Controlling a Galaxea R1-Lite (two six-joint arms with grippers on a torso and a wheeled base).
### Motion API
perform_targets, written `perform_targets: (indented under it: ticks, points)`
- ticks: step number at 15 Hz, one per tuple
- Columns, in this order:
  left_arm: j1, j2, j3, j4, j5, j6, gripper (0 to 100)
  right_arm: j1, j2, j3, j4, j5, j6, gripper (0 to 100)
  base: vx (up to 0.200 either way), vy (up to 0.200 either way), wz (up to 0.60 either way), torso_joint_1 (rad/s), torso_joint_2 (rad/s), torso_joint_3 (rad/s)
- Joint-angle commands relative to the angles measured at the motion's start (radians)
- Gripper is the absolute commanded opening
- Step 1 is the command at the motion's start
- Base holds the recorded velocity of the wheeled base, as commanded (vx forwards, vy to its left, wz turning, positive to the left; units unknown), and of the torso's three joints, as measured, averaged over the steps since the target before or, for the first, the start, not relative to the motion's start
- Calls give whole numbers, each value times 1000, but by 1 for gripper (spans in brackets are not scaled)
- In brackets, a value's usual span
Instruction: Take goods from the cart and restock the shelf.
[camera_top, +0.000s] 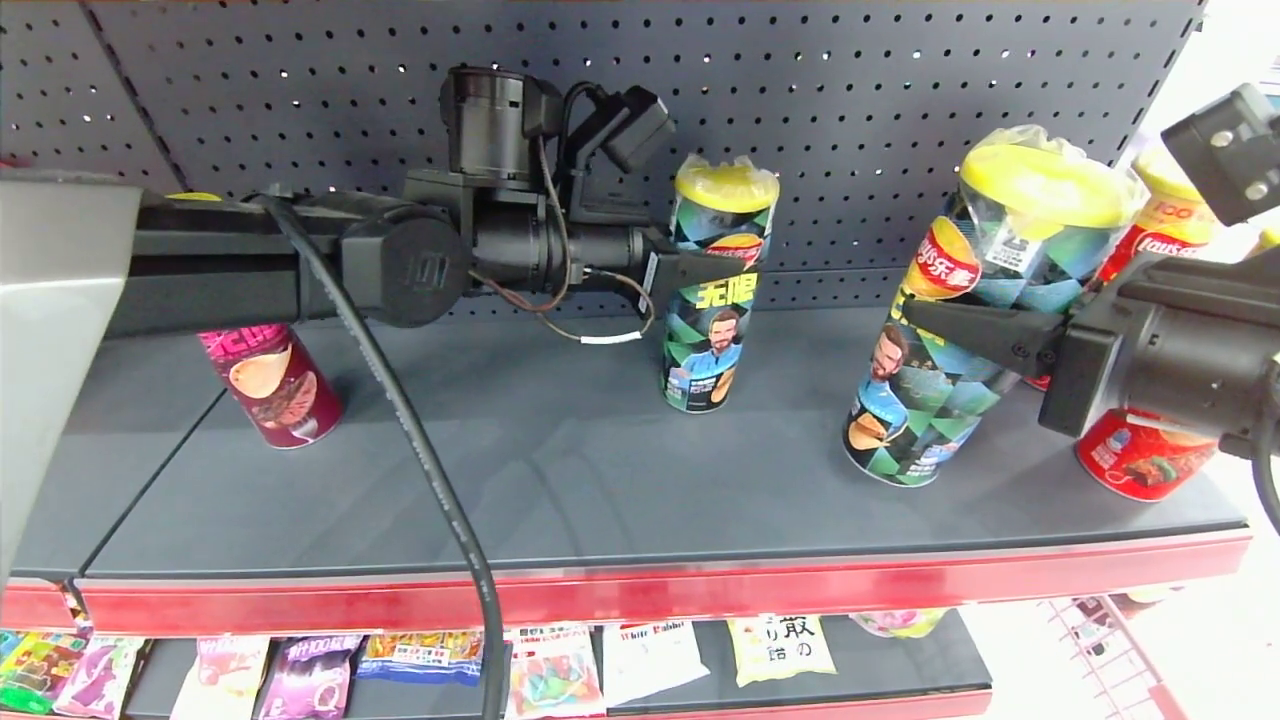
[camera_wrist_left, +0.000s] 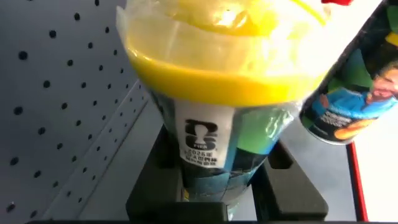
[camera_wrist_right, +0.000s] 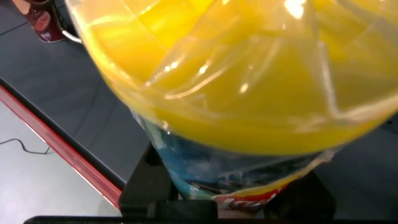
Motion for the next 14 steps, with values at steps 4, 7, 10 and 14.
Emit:
perform_targets:
  ticks: [4,7,10,14]
  points:
    - [8,-212,255,4,-125,0,0,2,4,-3,0,1,0,0,0,0,0,0,0,0]
    - [4,-274,338,4,-153,2,0,2,7,-5,0,1,0,0,0,0,0,0,0,0]
    - [1,-297,381,4,-190,31,0,4,7,-5,0,1,0,0,0,0,0,0,0,0]
    - [1,-307,418,4,-209,71,0,2,6,-3,0,1,0,0,0,0,0,0,0,0]
